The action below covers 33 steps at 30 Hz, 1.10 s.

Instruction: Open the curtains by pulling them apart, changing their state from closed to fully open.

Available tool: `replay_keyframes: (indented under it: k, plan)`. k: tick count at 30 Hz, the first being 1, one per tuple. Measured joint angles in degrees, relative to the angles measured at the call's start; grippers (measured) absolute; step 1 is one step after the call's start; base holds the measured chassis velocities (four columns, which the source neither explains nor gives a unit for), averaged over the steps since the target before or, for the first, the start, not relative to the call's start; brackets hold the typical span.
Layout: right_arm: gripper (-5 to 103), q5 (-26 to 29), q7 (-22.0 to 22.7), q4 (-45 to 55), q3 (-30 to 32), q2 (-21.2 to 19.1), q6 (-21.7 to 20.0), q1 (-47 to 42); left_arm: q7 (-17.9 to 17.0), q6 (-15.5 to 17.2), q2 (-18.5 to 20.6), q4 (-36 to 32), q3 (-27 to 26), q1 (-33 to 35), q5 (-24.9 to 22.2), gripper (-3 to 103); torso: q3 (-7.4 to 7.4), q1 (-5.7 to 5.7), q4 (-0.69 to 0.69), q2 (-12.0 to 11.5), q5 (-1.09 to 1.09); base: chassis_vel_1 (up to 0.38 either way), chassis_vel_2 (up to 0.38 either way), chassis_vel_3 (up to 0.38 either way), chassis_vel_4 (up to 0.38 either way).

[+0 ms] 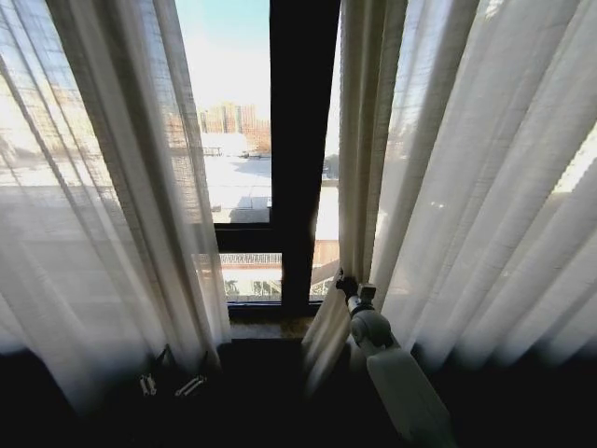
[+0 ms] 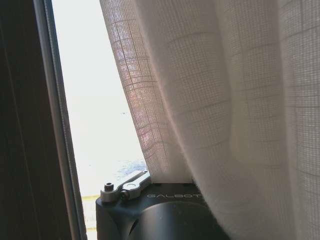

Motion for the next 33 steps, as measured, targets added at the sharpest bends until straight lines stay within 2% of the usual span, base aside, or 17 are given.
replay_keyframes:
  k: [33]
  plan:
    - [0,-0.03,-0.14,0.11,0.75,-0.03,0.20,-0.51,0.22,-1.50,-0.06,1.54,0.39,0.65,0.25,100,0.00,0.01,0.02,0.00,-0.04,-0.348,-0.352,0.354,0.351]
